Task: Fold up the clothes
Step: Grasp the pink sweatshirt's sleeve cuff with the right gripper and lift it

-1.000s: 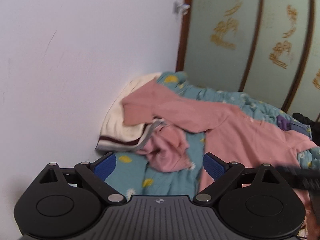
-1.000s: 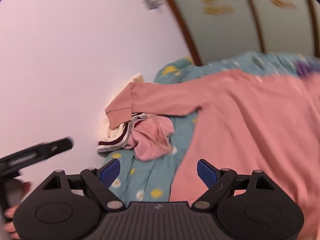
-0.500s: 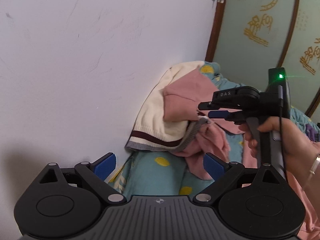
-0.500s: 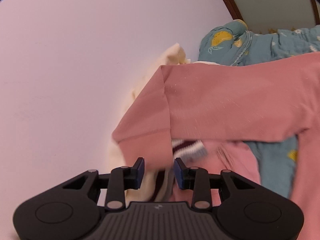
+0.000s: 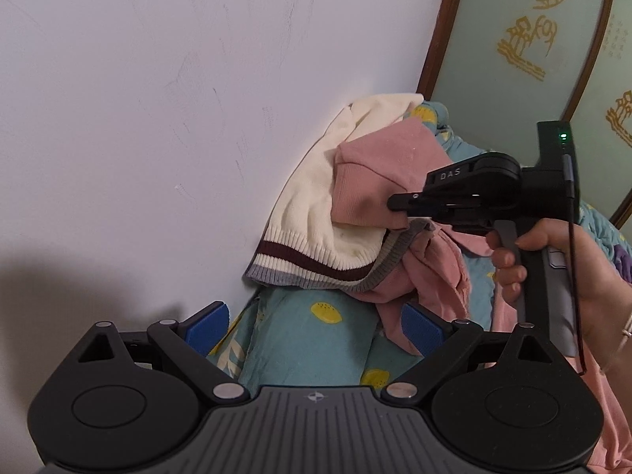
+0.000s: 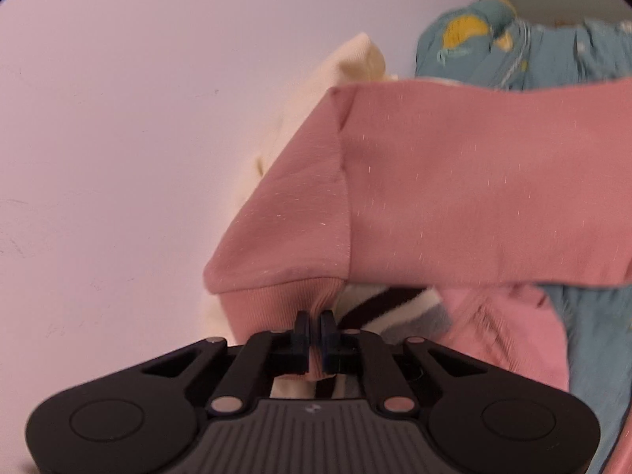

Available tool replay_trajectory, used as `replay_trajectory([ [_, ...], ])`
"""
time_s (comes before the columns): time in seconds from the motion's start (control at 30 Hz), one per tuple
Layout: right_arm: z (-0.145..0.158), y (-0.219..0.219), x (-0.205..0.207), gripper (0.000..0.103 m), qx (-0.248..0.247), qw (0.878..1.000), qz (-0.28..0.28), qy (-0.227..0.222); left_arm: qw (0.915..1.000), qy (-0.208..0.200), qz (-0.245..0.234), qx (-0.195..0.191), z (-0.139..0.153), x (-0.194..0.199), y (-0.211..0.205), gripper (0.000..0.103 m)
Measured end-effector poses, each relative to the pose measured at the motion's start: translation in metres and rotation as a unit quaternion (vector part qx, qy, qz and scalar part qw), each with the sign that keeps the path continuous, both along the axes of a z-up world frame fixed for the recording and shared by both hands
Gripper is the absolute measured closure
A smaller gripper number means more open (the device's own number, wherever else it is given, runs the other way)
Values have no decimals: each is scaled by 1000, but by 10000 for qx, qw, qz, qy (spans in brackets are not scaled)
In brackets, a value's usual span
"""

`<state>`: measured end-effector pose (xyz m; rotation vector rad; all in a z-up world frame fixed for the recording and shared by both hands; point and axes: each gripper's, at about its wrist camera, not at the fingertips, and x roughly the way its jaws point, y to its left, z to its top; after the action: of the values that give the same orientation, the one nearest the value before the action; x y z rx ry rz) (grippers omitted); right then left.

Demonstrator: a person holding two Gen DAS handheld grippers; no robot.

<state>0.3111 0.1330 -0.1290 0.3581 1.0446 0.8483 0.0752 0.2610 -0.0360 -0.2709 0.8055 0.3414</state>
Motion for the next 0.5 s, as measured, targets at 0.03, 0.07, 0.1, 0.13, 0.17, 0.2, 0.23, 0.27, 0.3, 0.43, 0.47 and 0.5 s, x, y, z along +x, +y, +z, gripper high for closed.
replay_trajectory([
  [0.03,1,-3,-2,100,-52,10000,-22,-44,10000,-5,-13,11,1,0,-1,8],
  [0.07,3,-5,-3,100,-81,9999,-33,-79,10000,-24,-34,51,3,-2,-4,8],
  [0.1,10,-12,-6,100,-171,9997,-27,-184,9999,-57,-61,120,6,-4,-6,8],
  [0.13,21,-22,-9,100,-291,9990,22,-351,9998,-80,-72,188,8,-5,-7,8],
  [0.17,31,-31,-12,100,-395,9980,55,-481,9994,-120,-86,309,12,-7,-11,8],
  [0.2,40,-39,-14,100,-497,9969,87,-607,9992,-142,-89,359,15,-7,-13,8],
  [0.23,64,-65,-17,100,-880,9920,63,-905,9991,-163,-97,374,16,-6,-14,8],
  [0.27,72,-75,-17,100,-1001,9900,44,-997,9991,-190,-119,373,18,-6,-17,8],
  [0.3,91,-99,-17,100,-1277,9848,-57,-1178,9990,-221,-160,345,20,-4,-21,8],
  [0.43,144,-201,2,100,-2370,9549,-830,-1583,9982,-328,-373,328,26,6,-46,8],
  [0.47,152,-224,9,100,-2602,9463,-1050,-1606,9976,-358,-464,366,28,11,-58,8],
  [0.5,154,-238,14,100,-2741,9407,-1164,-1622,9972,-373,-516,384,29,14,-66,8],
])
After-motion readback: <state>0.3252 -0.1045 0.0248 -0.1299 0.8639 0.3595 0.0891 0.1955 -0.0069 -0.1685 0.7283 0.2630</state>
